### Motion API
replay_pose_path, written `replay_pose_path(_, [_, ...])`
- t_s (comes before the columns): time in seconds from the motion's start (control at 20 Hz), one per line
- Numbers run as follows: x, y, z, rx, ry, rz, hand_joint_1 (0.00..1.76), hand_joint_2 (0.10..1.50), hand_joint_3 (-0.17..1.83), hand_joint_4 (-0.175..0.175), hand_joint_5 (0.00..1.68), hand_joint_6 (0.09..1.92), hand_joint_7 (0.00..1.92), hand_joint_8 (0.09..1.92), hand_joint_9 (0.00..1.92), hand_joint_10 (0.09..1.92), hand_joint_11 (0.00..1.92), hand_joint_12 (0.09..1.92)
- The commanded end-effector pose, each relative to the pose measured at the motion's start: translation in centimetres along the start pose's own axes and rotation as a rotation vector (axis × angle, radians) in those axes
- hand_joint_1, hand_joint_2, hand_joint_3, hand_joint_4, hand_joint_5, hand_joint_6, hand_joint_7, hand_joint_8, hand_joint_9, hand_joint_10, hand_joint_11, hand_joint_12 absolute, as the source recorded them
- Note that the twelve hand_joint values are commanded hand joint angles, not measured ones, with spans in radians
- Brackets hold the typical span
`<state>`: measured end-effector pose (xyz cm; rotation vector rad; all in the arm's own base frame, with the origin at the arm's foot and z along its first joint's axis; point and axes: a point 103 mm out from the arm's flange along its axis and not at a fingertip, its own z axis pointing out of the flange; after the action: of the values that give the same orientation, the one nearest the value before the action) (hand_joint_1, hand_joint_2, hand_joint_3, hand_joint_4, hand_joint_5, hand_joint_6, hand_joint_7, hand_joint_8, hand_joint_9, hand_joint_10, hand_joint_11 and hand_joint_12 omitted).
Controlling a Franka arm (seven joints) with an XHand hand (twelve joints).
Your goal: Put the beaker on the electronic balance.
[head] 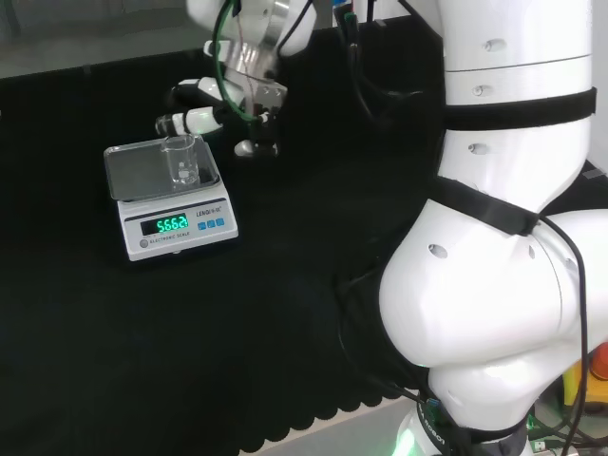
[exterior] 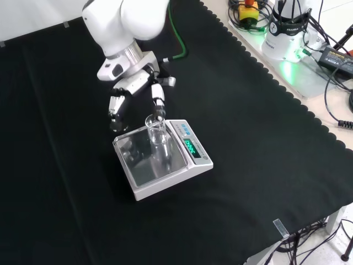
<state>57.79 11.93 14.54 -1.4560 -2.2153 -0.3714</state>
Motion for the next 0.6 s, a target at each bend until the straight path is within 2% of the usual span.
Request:
replay_pose_path(0.05, [-2.6,-4.6,-5.2,-0.156,0.191,-0.075,0.38,0.82,-0.12,-0.101,0.39,0.41,0.52,0.93,0.68,0.81,0.68,1.34])
replay_pose_path(0.3, [-4.4,-7.9,-8.4,-0.219,0.249,-0.091,0.39,0.83,-0.11,-0.105,0.42,0.41,0.56,0.92,0.71,0.79,0.69,1.33])
replay_pose_path(0.6, [-5.1,-10.8,-11.7,-0.215,0.309,-0.151,0.42,0.84,-0.1,-0.108,0.44,0.41,0.6,0.9,0.74,0.78,0.71,1.32])
